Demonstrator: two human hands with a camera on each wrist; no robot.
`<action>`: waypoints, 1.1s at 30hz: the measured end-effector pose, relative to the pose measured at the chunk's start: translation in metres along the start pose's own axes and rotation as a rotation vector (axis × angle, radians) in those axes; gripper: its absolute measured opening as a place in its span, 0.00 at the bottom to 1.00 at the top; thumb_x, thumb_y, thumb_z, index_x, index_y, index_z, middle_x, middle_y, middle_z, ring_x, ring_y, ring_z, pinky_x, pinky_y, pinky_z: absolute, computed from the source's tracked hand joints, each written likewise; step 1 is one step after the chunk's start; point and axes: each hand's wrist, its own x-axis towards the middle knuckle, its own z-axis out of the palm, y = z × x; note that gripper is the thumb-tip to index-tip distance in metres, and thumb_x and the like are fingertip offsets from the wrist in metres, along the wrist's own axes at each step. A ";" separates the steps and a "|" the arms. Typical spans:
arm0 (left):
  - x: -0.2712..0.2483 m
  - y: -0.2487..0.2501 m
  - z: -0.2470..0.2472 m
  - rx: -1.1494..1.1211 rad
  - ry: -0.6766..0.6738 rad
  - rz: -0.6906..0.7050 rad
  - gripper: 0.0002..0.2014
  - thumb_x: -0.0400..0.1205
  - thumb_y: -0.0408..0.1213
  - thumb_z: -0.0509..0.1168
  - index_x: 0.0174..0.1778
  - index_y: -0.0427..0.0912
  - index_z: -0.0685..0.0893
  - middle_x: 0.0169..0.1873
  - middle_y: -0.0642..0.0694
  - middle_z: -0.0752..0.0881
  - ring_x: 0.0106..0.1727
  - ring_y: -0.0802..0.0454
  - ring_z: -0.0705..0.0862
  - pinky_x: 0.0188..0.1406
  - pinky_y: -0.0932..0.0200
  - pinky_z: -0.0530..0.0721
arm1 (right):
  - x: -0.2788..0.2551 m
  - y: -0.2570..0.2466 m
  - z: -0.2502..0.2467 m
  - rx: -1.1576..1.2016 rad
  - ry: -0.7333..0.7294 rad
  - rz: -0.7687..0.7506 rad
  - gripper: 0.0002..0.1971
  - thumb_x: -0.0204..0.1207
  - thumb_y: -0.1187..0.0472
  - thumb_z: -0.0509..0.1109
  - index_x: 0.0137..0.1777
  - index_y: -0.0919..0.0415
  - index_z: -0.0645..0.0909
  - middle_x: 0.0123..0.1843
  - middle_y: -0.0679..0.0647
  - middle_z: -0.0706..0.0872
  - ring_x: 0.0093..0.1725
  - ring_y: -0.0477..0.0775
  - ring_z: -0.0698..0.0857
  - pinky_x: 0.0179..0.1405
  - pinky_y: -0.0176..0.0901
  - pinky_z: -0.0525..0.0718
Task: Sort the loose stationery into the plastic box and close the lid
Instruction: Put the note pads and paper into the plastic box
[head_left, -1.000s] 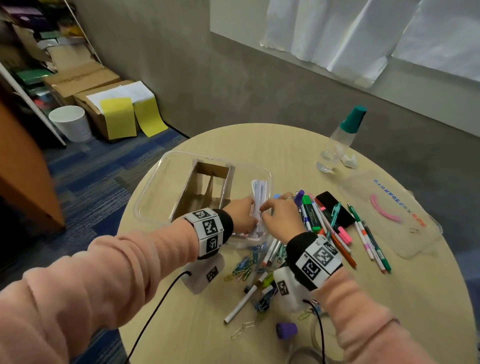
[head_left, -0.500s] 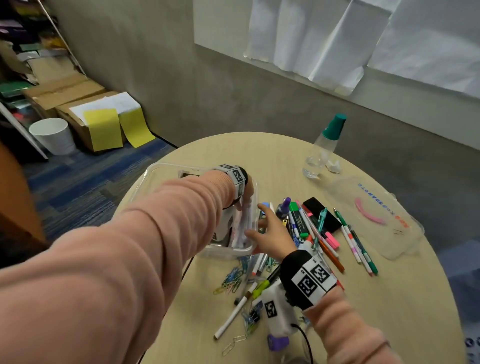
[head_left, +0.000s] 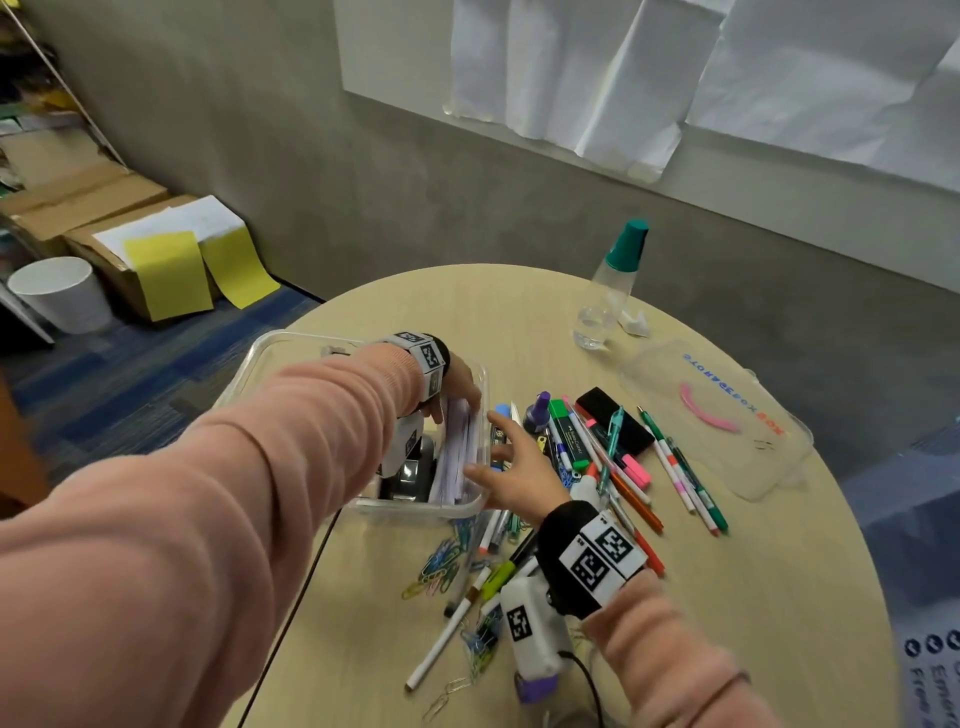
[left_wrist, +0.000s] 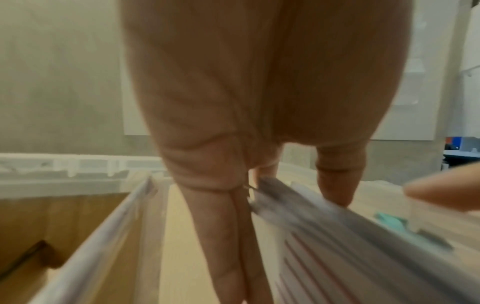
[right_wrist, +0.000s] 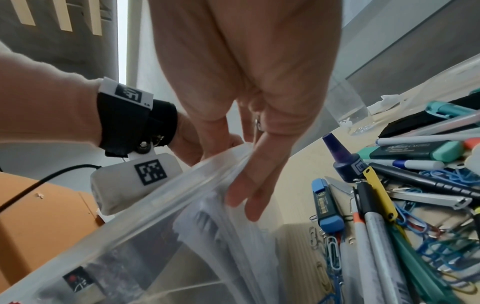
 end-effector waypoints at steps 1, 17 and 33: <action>-0.002 0.001 0.000 0.012 0.012 -0.005 0.21 0.83 0.45 0.58 0.69 0.39 0.73 0.60 0.37 0.83 0.50 0.43 0.86 0.60 0.49 0.84 | -0.001 0.000 -0.001 0.000 -0.005 0.000 0.37 0.75 0.65 0.72 0.79 0.45 0.59 0.67 0.59 0.74 0.51 0.53 0.83 0.40 0.45 0.89; -0.035 -0.012 0.022 0.255 -0.139 -0.070 0.23 0.81 0.45 0.64 0.68 0.34 0.78 0.62 0.44 0.84 0.64 0.48 0.81 0.56 0.59 0.83 | 0.004 -0.008 0.008 -0.063 -0.006 0.001 0.40 0.70 0.72 0.73 0.78 0.48 0.60 0.59 0.59 0.77 0.49 0.57 0.83 0.34 0.40 0.86; -0.051 -0.022 0.062 0.054 0.154 0.110 0.18 0.80 0.44 0.66 0.58 0.32 0.80 0.47 0.40 0.88 0.38 0.51 0.85 0.40 0.60 0.84 | 0.001 -0.012 -0.018 0.115 -0.141 0.104 0.26 0.79 0.62 0.67 0.76 0.59 0.65 0.62 0.68 0.80 0.47 0.65 0.86 0.56 0.56 0.86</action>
